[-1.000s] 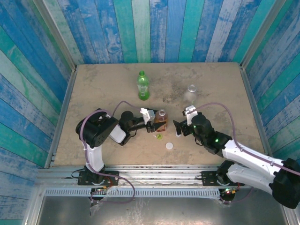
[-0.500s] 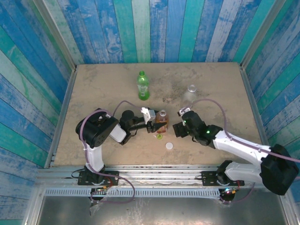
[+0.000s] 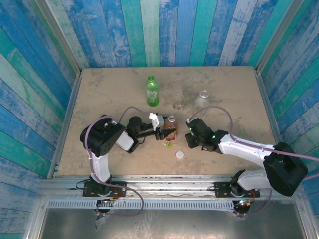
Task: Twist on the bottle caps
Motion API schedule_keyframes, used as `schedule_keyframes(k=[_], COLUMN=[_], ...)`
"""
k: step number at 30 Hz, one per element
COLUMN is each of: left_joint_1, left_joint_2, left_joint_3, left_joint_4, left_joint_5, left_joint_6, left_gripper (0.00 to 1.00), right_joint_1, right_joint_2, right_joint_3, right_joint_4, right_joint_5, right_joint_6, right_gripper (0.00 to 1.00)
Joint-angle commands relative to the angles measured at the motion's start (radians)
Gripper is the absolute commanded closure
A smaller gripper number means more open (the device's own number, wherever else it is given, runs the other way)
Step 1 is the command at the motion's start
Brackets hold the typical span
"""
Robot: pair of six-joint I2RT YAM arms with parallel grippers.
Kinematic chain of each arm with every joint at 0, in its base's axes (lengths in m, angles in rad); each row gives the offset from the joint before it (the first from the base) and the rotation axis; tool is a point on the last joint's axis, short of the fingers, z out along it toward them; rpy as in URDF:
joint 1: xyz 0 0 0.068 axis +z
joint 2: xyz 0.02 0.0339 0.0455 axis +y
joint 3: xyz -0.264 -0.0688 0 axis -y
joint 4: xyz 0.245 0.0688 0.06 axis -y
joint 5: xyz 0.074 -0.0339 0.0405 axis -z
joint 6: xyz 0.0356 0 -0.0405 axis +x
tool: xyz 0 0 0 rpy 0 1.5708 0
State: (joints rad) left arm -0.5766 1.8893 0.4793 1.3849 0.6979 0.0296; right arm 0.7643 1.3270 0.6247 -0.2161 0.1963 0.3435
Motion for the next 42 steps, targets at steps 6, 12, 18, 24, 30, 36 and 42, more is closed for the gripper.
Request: schedule_keyframes(k=[6, 12, 18, 24, 30, 36, 42], left_joint_1=[0.004, 0.004, 0.004, 0.004, 0.004, 0.004, 0.004], left_joint_2=[0.0, 0.0, 0.009, 0.003, 0.01, 0.01, 0.01], left_joint_3=[0.007, 0.012, 0.011, 0.013, 0.014, 0.012, 0.013], left_joint_4=[-0.093, -0.111, -0.102, -0.118, -0.116, -0.117, -0.124], left_joint_5=[-0.009, -0.011, -0.011, -0.015, -0.015, -0.012, -0.006], left_joint_6=[0.025, 0.034, 0.04, 0.05, 0.055, 0.061, 0.067], left_gripper=[0.42, 0.42, 0.41, 0.41, 0.41, 0.41, 0.41], right_joint_1=[0.004, 0.003, 0.004, 0.004, 0.004, 0.004, 0.004], right_joint_2=[0.044, 0.066, 0.093, 0.119, 0.122, 0.127, 0.126], right_joint_3=[0.007, 0.012, 0.022, 0.033, 0.034, 0.036, 0.042], right_joint_4=[-0.033, -0.017, -0.011, -0.006, -0.007, -0.006, -0.018], right_joint_5=[-0.038, -0.059, -0.076, -0.089, -0.08, -0.08, -0.076], right_joint_6=[0.011, 0.003, -0.006, -0.023, -0.031, -0.035, -0.048], right_gripper=[0.49, 0.56, 0.58, 0.6, 0.63, 0.66, 0.65])
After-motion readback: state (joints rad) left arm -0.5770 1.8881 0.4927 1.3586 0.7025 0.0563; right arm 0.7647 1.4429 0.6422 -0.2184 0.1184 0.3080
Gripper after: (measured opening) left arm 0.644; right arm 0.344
